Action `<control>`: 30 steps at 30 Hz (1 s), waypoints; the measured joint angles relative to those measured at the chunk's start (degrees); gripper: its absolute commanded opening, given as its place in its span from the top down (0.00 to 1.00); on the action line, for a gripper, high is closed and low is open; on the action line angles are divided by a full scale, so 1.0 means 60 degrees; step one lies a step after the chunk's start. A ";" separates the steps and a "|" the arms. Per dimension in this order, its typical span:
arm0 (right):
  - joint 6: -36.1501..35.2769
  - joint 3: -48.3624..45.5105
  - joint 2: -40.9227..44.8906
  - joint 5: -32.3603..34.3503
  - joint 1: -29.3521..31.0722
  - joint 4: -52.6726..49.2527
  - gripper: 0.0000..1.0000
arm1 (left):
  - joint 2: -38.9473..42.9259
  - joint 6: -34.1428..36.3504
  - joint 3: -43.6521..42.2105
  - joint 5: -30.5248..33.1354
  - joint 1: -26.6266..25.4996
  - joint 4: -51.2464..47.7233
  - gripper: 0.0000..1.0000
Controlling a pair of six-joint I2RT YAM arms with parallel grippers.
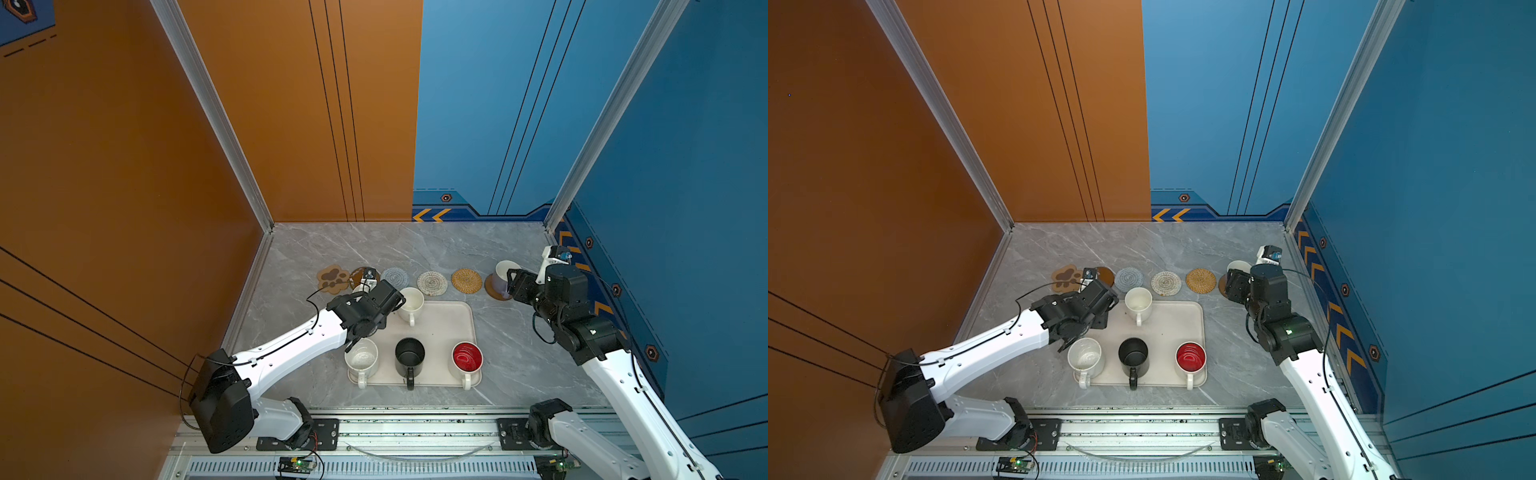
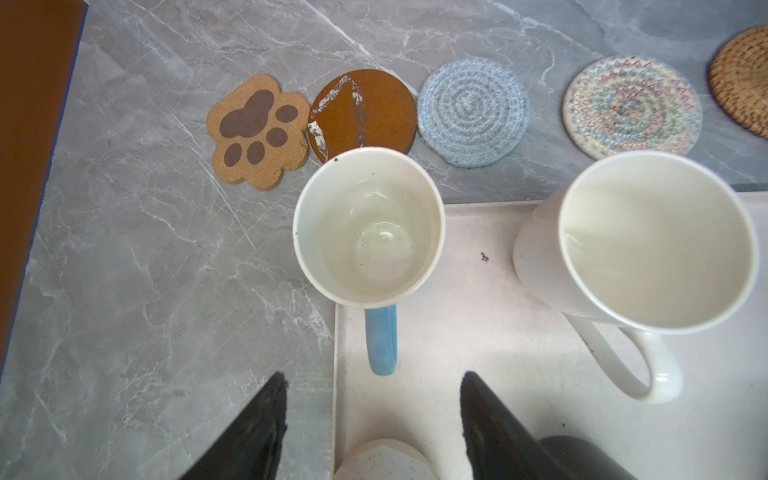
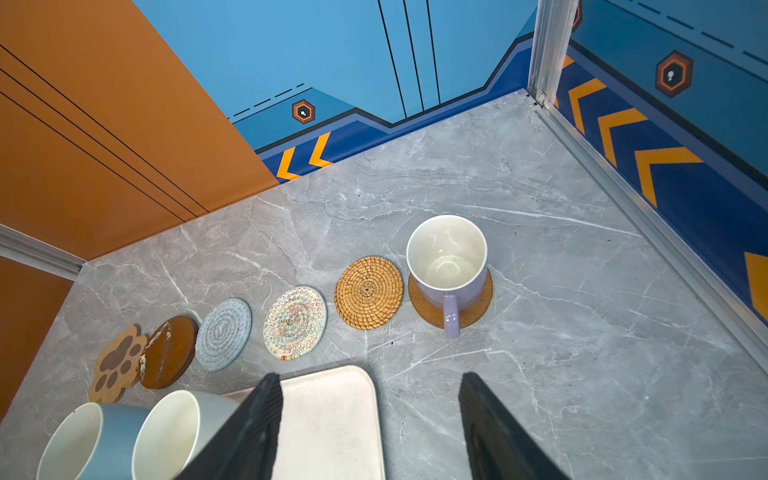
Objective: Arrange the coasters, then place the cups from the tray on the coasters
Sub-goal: 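Lower the left gripper onto the blue-handled white mug rim and grasp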
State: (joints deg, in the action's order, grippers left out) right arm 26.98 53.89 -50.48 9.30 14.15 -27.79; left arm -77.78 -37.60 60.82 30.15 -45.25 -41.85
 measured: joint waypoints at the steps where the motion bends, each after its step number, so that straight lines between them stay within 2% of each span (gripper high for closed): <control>1: 0.0011 -0.0015 -0.0040 -0.0004 0.0000 0.0011 0.36 | -0.0029 -0.0011 0.0000 -0.0084 0.0058 -0.0007 0.34; 11: 0.0018 -0.0124 -0.0404 -0.0007 0.0000 0.0255 0.39 | -0.1016 -0.0076 0.0000 -0.0761 0.0412 0.0084 0.42; 30: 0.0018 -0.0186 -0.0670 -0.0011 0.0000 0.0492 0.40 | -0.1741 -0.0058 -0.0131 -0.1497 0.0882 0.0907 0.55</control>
State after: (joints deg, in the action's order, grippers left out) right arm 27.09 52.77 -54.50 9.23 14.15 -24.84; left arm -88.23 -37.95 60.03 21.17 -39.97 -36.40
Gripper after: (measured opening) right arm 0.604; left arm 0.461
